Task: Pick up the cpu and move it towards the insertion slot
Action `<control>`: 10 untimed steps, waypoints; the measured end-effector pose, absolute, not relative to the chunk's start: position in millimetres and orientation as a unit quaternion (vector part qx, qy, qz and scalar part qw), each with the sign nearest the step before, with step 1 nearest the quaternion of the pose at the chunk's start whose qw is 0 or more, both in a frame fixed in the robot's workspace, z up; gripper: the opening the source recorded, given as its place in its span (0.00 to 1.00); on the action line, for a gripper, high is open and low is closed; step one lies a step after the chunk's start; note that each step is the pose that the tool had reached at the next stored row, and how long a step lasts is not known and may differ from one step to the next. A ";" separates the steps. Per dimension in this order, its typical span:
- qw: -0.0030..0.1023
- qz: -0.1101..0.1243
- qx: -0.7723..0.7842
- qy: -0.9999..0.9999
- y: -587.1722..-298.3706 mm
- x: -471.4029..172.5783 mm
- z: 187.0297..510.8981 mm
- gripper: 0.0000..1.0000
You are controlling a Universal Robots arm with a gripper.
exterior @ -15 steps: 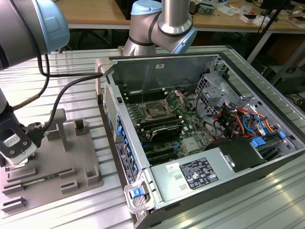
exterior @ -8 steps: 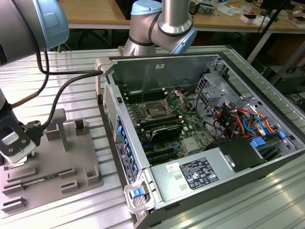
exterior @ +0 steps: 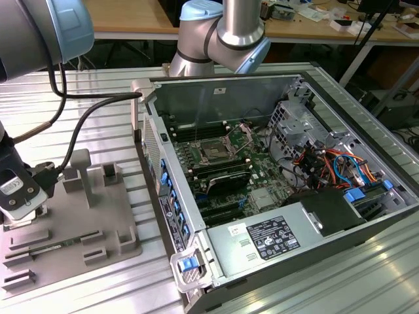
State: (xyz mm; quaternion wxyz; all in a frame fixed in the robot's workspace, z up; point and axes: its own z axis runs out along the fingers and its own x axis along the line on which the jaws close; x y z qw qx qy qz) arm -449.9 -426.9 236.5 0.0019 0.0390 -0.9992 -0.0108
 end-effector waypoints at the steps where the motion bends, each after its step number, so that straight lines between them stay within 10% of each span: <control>1: 0.002 -0.011 0.039 -0.999 -426.9 -449.9 237.4 0.55; 10: 0.002 -0.011 0.039 -0.999 -426.9 -449.9 241.3 0.55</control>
